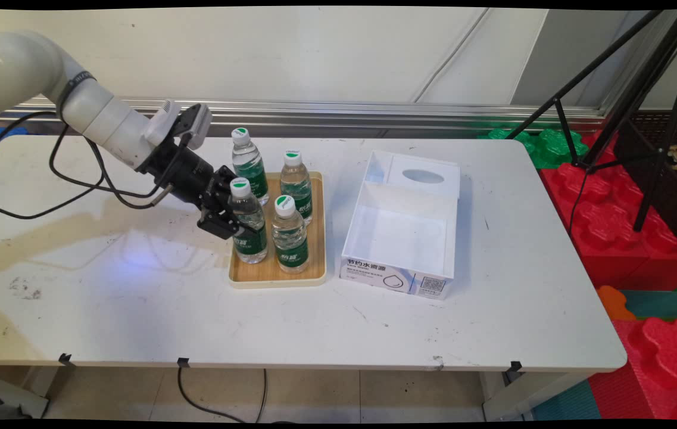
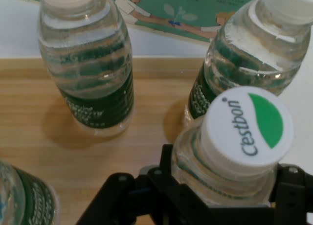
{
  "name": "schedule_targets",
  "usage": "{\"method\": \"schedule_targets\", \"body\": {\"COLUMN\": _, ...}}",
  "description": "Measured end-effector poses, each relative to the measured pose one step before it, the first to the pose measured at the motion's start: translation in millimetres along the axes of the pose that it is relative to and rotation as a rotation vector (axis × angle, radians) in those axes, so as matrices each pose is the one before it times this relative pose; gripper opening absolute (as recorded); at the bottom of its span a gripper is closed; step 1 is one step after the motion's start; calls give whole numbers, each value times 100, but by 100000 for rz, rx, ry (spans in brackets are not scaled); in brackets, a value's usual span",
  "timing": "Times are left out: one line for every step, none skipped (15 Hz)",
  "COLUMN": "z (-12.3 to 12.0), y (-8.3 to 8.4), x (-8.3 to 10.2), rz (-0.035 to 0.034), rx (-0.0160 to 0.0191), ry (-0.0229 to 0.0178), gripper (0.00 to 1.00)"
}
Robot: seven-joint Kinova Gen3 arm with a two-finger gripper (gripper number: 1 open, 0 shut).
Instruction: Place the picked object on the tray
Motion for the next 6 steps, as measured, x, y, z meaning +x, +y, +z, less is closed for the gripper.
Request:
{"method": "schedule_targets", "body": {"z": 222, "y": -15, "x": -155, "rz": 157, "rx": -29, "ry": 80, "gripper": 0}}
{"method": "schedule_targets", "body": {"z": 137, "y": -8, "x": -117, "rz": 50, "rx": -43, "ry": -2, "gripper": 0}}
{"method": "schedule_targets", "body": {"z": 137, "y": -12, "x": -108, "rz": 126, "rx": -84, "ry": 85, "gripper": 100}}
{"method": "schedule_targets", "body": {"z": 120, "y": -9, "x": -92, "rz": 77, "rx": -76, "ry": 89, "gripper": 100}}
{"method": "schedule_targets", "body": {"z": 51, "y": -22, "x": -45, "rz": 238, "rx": -17, "ry": 273, "gripper": 100}}
{"method": "schedule_targets", "body": {"z": 62, "y": -58, "x": 16, "rz": 241, "rx": -122, "ry": 165, "gripper": 100}}
